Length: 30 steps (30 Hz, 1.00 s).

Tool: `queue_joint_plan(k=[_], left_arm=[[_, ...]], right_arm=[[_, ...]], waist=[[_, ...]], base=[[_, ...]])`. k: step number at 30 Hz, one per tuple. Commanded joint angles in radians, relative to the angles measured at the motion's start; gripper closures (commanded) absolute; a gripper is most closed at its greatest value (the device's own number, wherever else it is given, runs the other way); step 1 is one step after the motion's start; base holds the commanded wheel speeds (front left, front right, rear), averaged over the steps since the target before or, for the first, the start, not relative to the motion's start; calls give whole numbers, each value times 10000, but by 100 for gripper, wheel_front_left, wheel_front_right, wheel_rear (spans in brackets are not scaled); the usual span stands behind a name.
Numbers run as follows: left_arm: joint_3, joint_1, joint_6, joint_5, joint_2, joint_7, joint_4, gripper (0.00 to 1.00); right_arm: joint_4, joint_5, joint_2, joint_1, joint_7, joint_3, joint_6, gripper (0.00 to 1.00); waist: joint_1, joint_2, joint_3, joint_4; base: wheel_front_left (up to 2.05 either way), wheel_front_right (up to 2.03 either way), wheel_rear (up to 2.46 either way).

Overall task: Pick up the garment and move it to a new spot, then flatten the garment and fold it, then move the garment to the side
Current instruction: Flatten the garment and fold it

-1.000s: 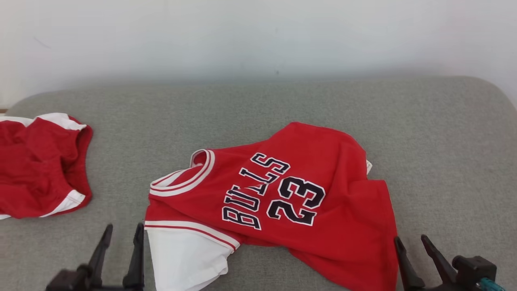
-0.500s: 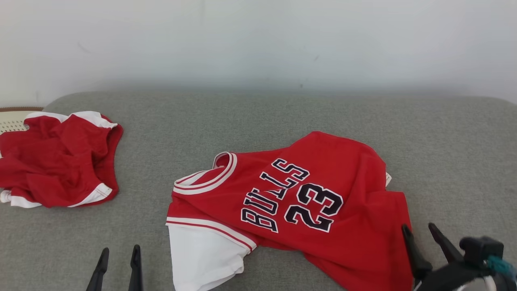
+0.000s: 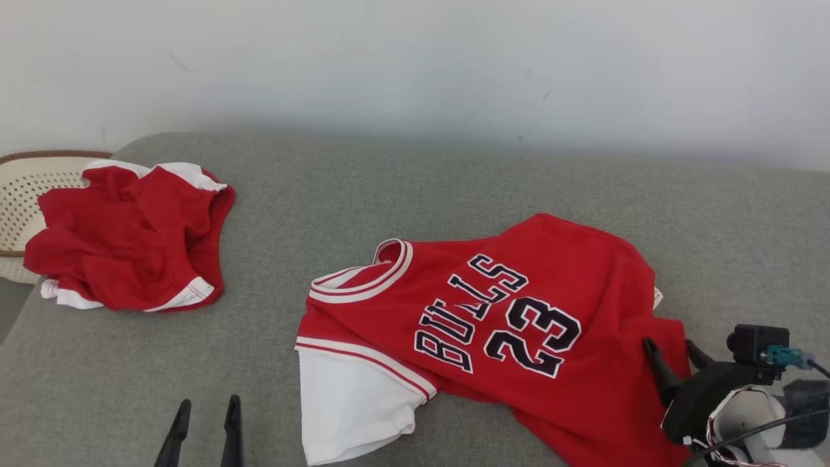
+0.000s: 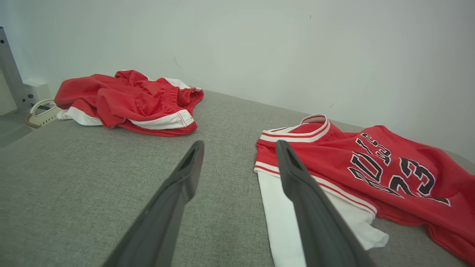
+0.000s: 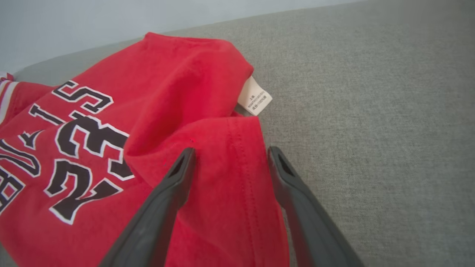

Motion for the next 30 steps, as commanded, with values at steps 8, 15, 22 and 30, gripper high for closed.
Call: queue_joint_plan(k=[8, 15, 22, 30], left_arm=[[-43, -7, 95, -114, -2, -6, 68, 0], [-90, 182, 184, -150, -1, -6, 67, 0], [-34, 299, 178, -228, -2, -6, 122, 0], [-127, 179, 172, -337, 0, -6, 163, 0]], right_arm=[[1055, 640, -90, -631, 64, 761, 5, 100], [-83, 2405, -413, -225, -331, 1511, 5, 100], [-2989, 4686, -1473, 836, 194, 2111, 5, 100], [-5244, 6026, -2327, 2080, 894, 2199, 5, 100]], waist=[[0, 0, 26, 118], [0, 0, -92, -107], [0, 0, -147, -483], [0, 0, 23, -827]], base=[[0, 0, 0], [0, 0, 0], [0, 0, 0], [0, 0, 0]])
